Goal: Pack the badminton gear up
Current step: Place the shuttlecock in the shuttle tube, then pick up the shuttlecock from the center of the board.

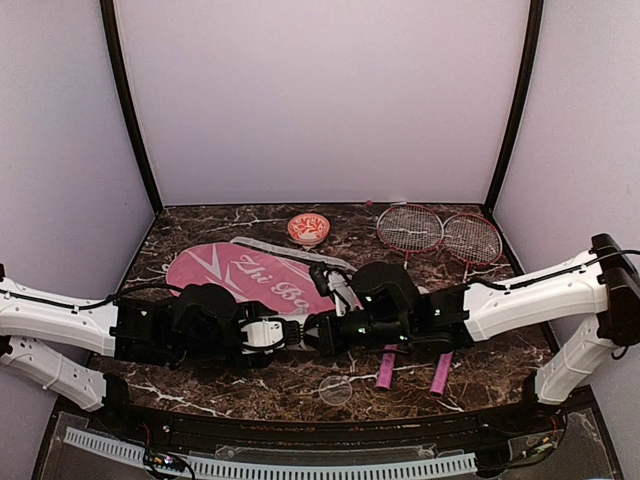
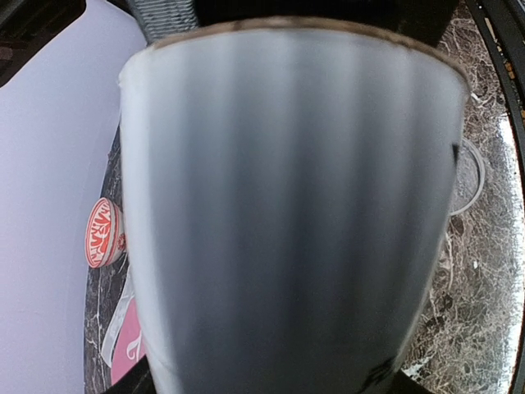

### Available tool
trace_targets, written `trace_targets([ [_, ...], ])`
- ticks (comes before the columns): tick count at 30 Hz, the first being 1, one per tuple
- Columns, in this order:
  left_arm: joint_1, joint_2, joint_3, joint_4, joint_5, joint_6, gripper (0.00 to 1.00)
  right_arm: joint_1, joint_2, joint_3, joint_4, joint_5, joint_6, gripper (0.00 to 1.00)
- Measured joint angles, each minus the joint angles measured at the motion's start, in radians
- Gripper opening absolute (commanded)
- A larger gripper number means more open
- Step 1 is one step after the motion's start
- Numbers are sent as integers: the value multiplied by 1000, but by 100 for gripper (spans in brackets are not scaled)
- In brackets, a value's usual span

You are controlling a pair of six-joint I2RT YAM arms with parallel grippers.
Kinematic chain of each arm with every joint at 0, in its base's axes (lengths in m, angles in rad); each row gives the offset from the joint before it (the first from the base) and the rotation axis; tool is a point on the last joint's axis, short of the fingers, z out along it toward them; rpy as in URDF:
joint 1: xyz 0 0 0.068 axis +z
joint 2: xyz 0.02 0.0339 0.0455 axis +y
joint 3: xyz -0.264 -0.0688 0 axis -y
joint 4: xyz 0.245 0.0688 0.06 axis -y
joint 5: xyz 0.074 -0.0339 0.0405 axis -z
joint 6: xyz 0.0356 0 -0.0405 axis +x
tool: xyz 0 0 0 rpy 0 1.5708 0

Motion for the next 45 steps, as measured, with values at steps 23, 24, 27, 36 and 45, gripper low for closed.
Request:
trace_targets([
  [23, 2, 5, 0, 2, -2, 0, 65, 18, -33, -48, 70, 43, -6, 35],
  [24, 2, 5, 0, 3, -3, 0, 66, 18, -45, -53, 64, 45, -9, 37],
  [27, 2, 5, 0, 8, -6, 0, 66, 18, -79, -64, 46, 53, -16, 42],
  [36, 2, 5, -3, 15, -23, 1, 65, 18, -226, -127, -31, 93, -34, 60],
  [45, 2, 25, -4, 19, -29, 8, 66, -13, -367, -198, -86, 132, -29, 79],
])
